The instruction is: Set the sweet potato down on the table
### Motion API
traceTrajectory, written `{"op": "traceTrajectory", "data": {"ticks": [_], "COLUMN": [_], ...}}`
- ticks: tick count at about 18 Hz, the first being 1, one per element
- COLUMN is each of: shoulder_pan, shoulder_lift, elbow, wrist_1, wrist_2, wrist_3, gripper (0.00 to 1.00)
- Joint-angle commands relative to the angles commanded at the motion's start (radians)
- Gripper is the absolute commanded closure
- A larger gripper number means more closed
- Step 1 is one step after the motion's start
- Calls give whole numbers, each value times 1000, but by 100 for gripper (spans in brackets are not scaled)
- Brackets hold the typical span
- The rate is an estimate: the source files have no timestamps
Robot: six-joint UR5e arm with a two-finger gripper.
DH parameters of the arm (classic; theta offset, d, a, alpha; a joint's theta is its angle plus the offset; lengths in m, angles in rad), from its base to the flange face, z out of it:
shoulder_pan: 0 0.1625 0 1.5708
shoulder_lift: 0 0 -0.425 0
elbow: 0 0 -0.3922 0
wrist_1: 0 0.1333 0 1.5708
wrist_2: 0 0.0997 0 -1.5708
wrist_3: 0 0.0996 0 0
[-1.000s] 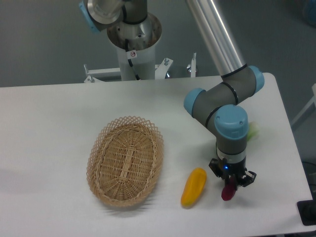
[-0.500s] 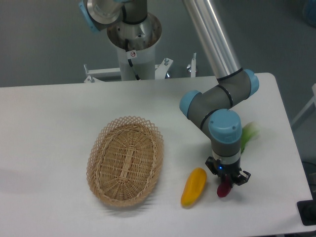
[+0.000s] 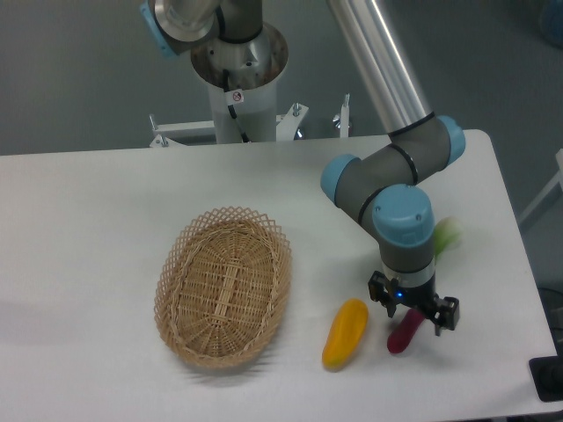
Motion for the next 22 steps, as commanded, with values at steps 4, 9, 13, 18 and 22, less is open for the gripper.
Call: {"op": "traceTrajectory", "data": {"ticks": [4,9,13,18,22], "shoulder_pan": [0,21,90,193,232], "shoulder_lift": [40,123,196,271,298], "elbow": [84,106,109,98,74], "wrist_1": [-8,-132,-340,-531,-548], "wrist_2": [0,0,-11,-63,-109], "wrist_3": [8,164,254,504,561], "gripper": [0,0,0,0,0]}}
